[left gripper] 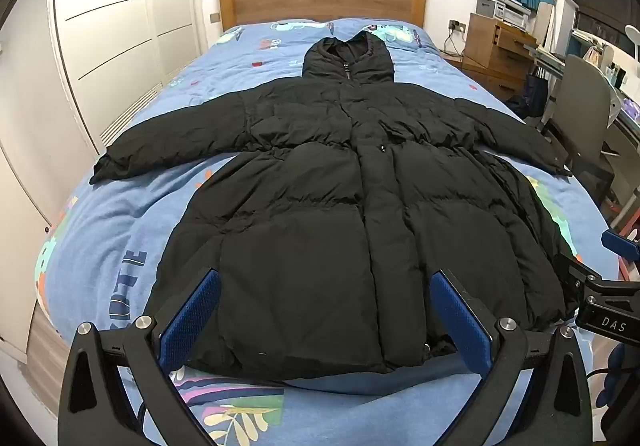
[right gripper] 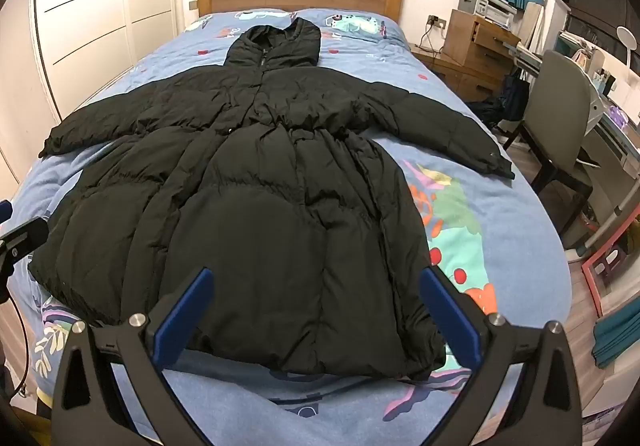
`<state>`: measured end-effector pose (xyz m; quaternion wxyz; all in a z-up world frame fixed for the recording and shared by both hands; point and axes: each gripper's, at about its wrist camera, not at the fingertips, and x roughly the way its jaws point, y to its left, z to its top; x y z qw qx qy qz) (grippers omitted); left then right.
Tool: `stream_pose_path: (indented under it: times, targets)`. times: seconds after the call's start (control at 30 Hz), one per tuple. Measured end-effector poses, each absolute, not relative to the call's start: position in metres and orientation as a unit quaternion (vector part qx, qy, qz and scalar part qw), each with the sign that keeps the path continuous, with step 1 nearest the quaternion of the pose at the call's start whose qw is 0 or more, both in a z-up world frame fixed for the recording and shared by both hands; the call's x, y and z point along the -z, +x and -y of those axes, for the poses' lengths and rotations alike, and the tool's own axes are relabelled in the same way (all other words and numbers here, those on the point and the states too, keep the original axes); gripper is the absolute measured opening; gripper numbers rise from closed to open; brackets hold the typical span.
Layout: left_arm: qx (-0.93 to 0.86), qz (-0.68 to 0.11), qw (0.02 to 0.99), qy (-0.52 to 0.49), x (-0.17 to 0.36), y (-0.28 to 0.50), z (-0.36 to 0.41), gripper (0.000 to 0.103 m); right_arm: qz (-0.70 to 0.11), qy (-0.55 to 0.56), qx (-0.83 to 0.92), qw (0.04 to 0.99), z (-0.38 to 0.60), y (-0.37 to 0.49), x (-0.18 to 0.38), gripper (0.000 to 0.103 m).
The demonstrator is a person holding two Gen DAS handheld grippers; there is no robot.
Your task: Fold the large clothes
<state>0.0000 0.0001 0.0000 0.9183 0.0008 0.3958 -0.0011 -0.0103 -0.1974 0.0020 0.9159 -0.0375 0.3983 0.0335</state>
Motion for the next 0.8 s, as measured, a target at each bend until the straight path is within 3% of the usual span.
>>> stream_pose_path:
  times: [0.8]
  targets:
    - [0.006,-0.412,0.911,-0.006,0.0070,0.0017,0.0011,0.102,-0.402,-0.037,-0.035,0.914,0.1963,-0.0065,-0.0002,0.103]
